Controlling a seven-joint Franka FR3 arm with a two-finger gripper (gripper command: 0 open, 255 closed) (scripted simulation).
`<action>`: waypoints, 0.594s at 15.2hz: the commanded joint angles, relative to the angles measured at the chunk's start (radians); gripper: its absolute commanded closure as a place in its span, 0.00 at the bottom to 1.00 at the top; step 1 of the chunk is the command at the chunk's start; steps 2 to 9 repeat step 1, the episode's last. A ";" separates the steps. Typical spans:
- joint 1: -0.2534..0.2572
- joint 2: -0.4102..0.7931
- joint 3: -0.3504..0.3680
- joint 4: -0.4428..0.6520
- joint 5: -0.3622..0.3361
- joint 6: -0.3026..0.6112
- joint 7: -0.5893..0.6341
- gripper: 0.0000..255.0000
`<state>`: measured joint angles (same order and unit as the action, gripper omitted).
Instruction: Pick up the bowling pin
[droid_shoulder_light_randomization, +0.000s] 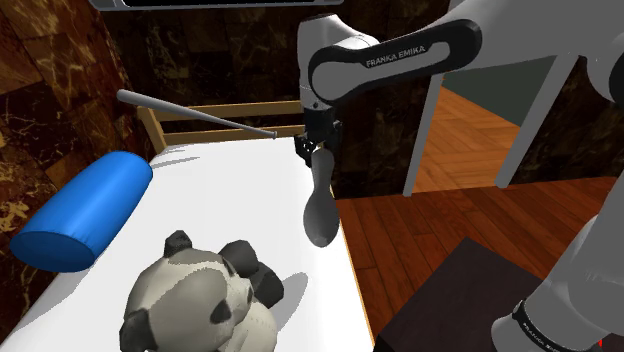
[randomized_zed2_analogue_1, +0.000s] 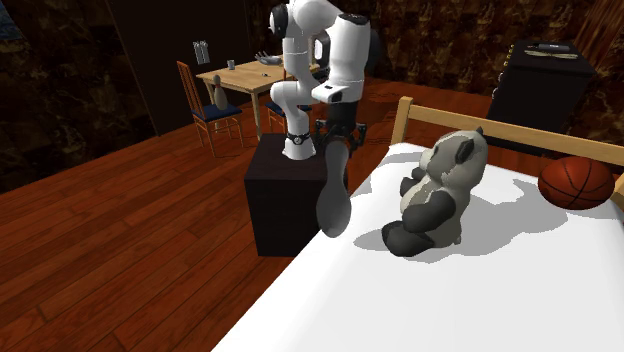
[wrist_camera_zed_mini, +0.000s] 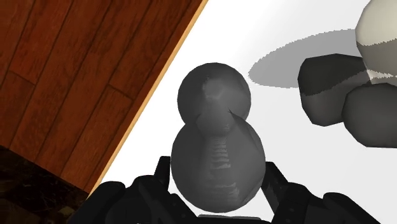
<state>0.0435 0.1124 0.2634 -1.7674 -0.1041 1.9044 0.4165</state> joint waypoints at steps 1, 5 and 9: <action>0.000 -0.003 0.001 0.007 0.001 -0.008 0.000 1.00; 0.000 -0.003 0.001 0.007 0.001 -0.008 0.000 1.00; 0.000 -0.003 0.001 0.007 0.001 -0.008 0.000 1.00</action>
